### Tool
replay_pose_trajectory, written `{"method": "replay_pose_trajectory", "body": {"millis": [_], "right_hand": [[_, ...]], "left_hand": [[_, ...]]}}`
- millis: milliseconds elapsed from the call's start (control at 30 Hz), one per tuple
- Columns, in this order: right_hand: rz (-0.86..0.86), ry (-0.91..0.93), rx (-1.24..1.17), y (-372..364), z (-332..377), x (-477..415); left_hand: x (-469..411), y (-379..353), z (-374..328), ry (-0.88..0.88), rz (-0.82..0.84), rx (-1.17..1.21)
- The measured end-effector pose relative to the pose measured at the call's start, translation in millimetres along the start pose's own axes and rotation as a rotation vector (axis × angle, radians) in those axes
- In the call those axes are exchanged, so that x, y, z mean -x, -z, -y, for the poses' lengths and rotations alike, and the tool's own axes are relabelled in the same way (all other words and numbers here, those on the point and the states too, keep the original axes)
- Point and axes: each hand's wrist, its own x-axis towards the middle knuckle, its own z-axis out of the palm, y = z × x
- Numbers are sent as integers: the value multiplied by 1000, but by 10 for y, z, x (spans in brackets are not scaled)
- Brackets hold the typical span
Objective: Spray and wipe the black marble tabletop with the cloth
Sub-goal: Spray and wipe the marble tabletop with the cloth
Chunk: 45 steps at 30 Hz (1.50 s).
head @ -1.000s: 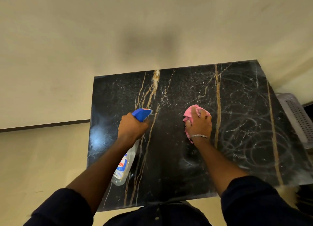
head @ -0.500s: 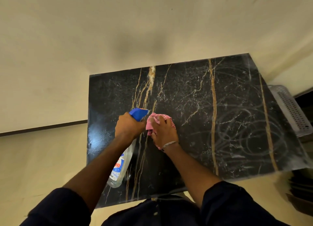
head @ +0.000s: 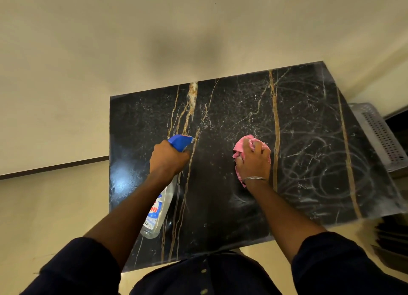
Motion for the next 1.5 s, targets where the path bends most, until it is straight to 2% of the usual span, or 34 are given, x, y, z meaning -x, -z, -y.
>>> {"method": "replay_pose_trajectory", "body": {"millis": [167,400,533,667,800,933,1000,1167,1333,1500], "right_hand": [[19,47,-33,64,362,199],[-24,343,10,-101,904,426],[-64,463,73,-100,835,433],[3,309,-31,-98,379,293],[-24,153,32,-53,-117,146],[-23,-32,-32,-24,58,252],[-15,-16,-41,-6,320,398],[48,273,-22,-125,981,879],[49,445,20,-109,814,876],[-74,191,-10,-107,127,738]], "left_hand": [[-7,-89,-48,7,14,-18],[-2,-197,-155,29,-31,-39],[13,-230,-152,28,-43,-53],[34,-189,-80,28,-1,-26],[100,-129,3,27,13,-17],[209,-58,104,32,23,-14],[268,-29,155,39,12,-13],[402,14,244,42,-26,-29],[429,53,323,35,-4,-17],[441,62,353,-7,23,-16]]}}
